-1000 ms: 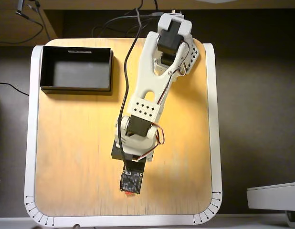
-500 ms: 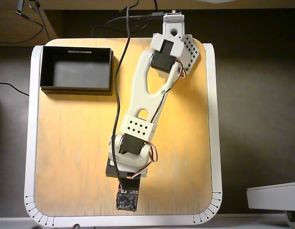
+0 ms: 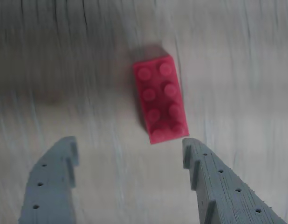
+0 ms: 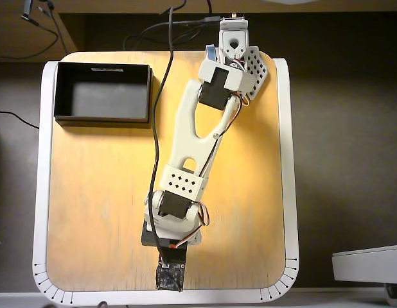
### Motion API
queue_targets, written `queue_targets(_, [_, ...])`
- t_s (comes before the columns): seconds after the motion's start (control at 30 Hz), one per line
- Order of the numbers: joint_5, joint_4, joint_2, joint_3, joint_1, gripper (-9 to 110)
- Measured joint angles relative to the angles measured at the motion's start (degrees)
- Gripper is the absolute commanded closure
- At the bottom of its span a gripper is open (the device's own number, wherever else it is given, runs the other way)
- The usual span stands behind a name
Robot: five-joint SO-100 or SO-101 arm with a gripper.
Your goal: Grasp a lego block and put it in the bin.
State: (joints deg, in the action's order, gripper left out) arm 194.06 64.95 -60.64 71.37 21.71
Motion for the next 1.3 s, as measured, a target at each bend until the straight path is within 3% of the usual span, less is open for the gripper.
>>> queue_targets(0.73, [2.6, -9.4, 4.9, 0.0, 1.7, 74])
queue_targets(1.3, [2.6, -9.5, 5.5, -1.0, 1.7, 95])
